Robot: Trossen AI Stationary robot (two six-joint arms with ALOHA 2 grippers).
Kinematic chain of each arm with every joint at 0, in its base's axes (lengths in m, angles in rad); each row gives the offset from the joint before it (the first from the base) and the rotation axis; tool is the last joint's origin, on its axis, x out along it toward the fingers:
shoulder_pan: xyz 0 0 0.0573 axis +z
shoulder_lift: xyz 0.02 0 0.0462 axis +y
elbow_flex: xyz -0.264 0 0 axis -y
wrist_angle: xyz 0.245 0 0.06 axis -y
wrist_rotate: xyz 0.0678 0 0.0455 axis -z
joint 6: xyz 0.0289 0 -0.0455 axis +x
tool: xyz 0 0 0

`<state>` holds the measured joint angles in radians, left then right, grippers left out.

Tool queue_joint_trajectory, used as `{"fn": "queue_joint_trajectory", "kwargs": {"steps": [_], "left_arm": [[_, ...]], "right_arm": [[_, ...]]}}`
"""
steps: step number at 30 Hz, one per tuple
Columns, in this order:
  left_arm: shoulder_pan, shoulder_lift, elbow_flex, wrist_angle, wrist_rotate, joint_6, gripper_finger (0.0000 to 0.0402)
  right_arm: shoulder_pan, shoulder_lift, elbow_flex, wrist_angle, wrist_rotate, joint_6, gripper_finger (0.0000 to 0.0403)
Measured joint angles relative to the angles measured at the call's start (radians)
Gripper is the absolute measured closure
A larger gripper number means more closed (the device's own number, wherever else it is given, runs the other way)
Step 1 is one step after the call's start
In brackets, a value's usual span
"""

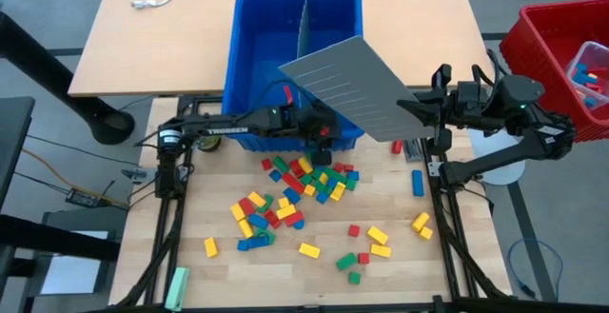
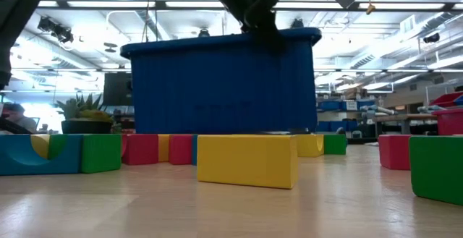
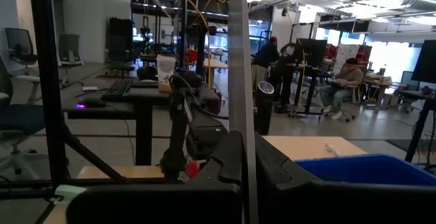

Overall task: Sort blocks
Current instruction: Assemble the blue bin using gray bin divider

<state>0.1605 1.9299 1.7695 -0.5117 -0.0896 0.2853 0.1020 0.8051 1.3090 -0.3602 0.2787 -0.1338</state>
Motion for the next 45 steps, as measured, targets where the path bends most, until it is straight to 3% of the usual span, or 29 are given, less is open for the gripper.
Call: {"fn": "queue_joint_trajectory", "kwargs": {"steps": [6,13,19,27,33,38,45], "left_arm": [[-0.012,0.017,0.000,0.027,-0.003,0.001,0.0269],[-0.024,0.020,0.006,0.059,-0.004,0.004,0.0196],[-0.056,-0.025,0.116,-0.150,-0.053,-0.004,0.0156],[-0.117,-0.055,0.339,-0.319,-0.133,-0.021,0.0154],[-0.126,-0.065,0.498,-0.639,-0.270,-0.052,0.0155],[-0.090,-0.101,0.529,-0.853,-0.359,-0.137,0.0165],[0.006,-0.110,0.519,-1.006,-0.376,-0.200,0.0178]], "right_arm": [[0.000,0.000,0.000,-0.004,0.000,0.000,0.0403],[0.000,0.000,0.000,-0.011,0.000,0.000,0.0403],[0.000,-0.001,0.000,-0.008,-0.004,0.000,0.0403],[0.001,-0.003,0.000,-0.004,-0.009,-0.022,0.0403],[0.000,-0.012,-0.001,-0.007,-0.001,-0.023,0.0403],[0.000,-0.019,-0.001,-0.005,0.006,-0.017,0.0403],[0.000,0.003,-0.001,-0.005,0.004,-0.034,0.0403]]}}
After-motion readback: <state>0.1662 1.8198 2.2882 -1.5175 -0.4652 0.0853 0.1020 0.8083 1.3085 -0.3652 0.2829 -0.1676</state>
